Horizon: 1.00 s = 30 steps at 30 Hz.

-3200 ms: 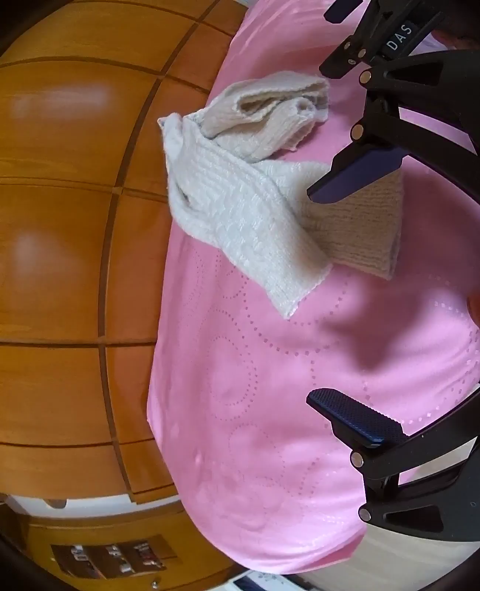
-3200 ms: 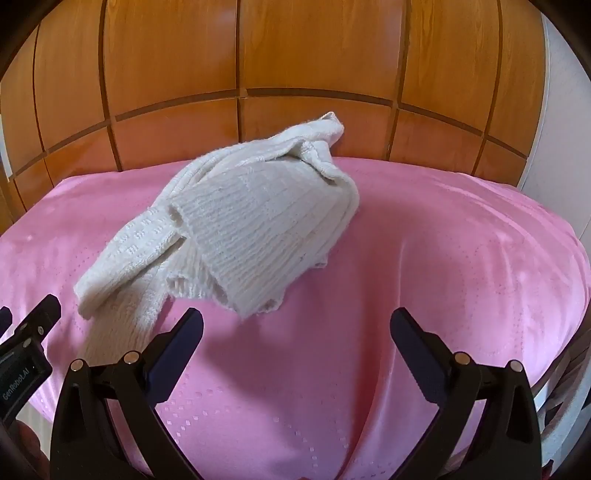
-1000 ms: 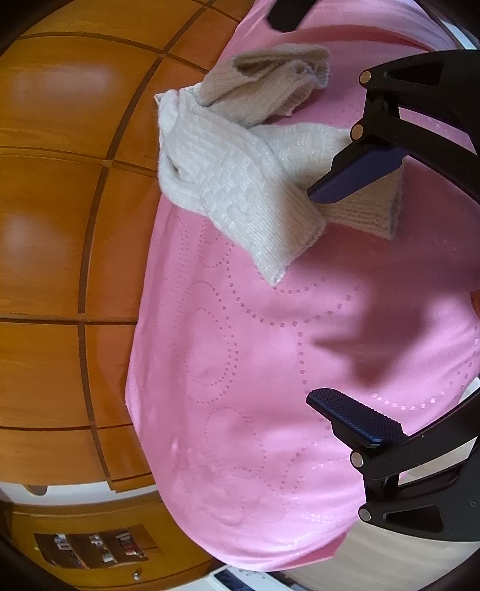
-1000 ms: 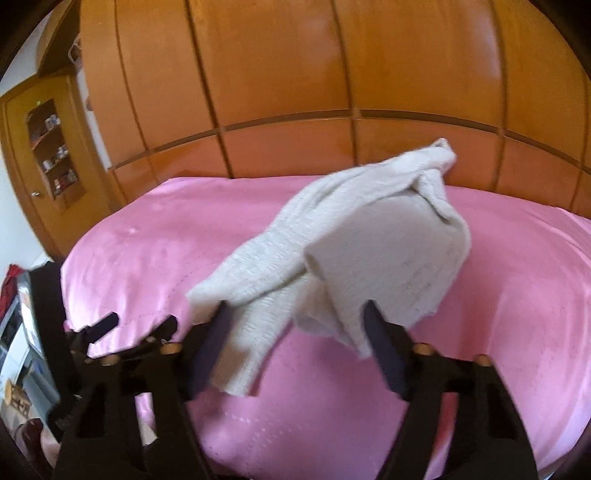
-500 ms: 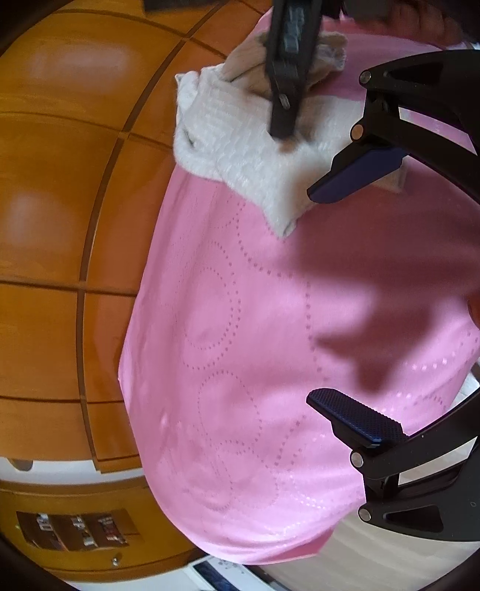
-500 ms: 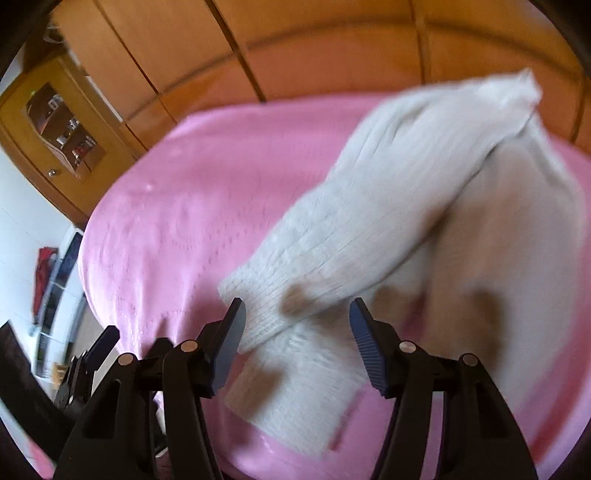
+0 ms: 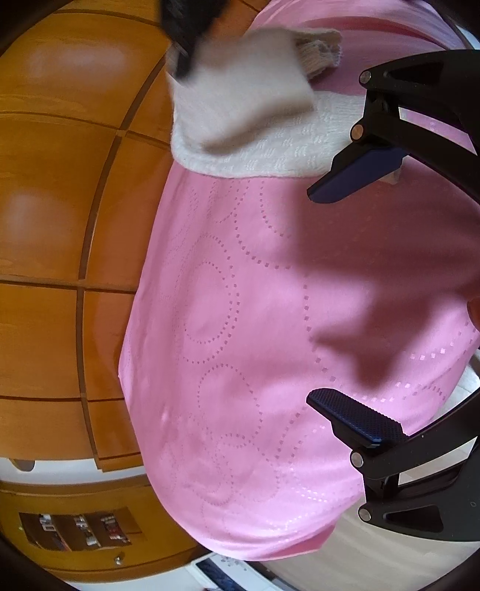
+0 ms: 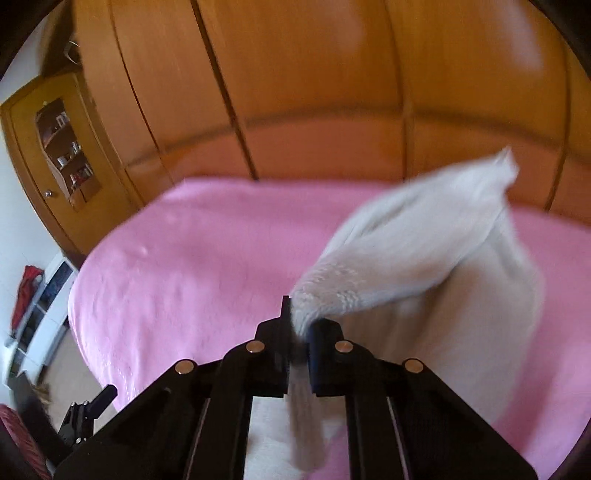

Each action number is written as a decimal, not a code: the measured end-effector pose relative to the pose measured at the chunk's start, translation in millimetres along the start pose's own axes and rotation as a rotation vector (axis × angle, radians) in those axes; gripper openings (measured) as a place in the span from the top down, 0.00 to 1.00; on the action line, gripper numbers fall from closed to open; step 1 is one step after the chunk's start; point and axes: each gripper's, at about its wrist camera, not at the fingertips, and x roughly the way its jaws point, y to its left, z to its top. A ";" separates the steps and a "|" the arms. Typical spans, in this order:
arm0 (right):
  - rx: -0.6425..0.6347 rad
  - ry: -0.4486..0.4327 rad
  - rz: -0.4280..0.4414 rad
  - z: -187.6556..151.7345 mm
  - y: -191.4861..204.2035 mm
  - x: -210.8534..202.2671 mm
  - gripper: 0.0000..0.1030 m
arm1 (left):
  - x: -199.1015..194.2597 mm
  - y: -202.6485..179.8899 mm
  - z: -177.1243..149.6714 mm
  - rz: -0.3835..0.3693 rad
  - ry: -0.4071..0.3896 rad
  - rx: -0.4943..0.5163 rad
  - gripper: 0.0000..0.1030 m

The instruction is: Fold small clothes

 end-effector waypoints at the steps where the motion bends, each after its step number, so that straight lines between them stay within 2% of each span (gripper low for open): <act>1: -0.001 -0.038 -0.021 5.9 -10.3 -15.8 0.94 | 0.0 -1.0 -0.3 -0.002 0.002 0.004 0.04; 4: 0.022 -0.132 -0.134 21.9 -57.6 -59.5 0.94 | -0.1 -7.0 -1.0 -0.008 0.004 0.023 0.04; 7: 0.053 -0.187 -0.331 33.1 -119.7 -90.3 0.94 | 0.8 -13.3 -0.3 -0.016 0.005 0.042 0.04; 12: 0.185 -0.177 -0.692 32.6 -241.8 -119.1 0.94 | 1.6 -23.7 1.4 -0.091 0.012 0.062 0.04; 16: 0.338 -0.109 -0.908 11.5 -335.9 -130.0 0.94 | 5.0 -36.4 2.1 -0.171 0.043 0.085 0.04; 18: 0.428 -0.058 -0.905 -4.3 -370.7 -128.8 0.94 | 9.4 -46.8 2.8 -0.227 0.070 0.112 0.07; 21: 0.521 -0.037 -0.855 -30.0 -392.2 -129.9 0.89 | 18.0 -64.3 3.6 -0.244 0.097 0.164 0.16; 22: 0.530 -0.037 -0.822 -37.1 -388.7 -128.3 0.69 | 23.0 -70.3 3.1 -0.258 0.115 0.179 0.16; 23: 0.536 -0.041 -0.792 -40.5 -386.5 -127.2 0.39 | 29.0 -76.0 1.8 -0.262 0.136 0.190 0.16; 24: 0.543 -0.057 -0.747 -46.3 -373.8 -124.9 0.31 | 34.0 -80.0 0.9 -0.263 0.152 0.196 0.17; 25: 0.532 -0.060 -0.713 -47.6 -358.5 -121.7 0.29 | 39.6 -85.0 -1.6 -0.277 0.176 0.205 0.19; 27: 0.488 -0.039 -0.586 -56.8 -324.8 -115.7 0.28 | 48.0 -93.5 -9.7 -0.284 0.203 0.237 0.32; 28: 0.481 -0.030 -0.512 -59.8 -310.7 -108.5 0.29 | 50.3 -97.0 -13.8 -0.275 0.190 0.255 0.33; 29: 0.468 -0.001 -0.400 -67.9 -287.1 -98.9 0.29 | 49.4 -98.5 -15.1 -0.293 0.168 0.264 0.49; 30: 0.466 0.016 -0.330 -71.8 -272.2 -92.2 0.30 | 49.1 -99.5 -13.8 -0.318 0.167 0.270 0.65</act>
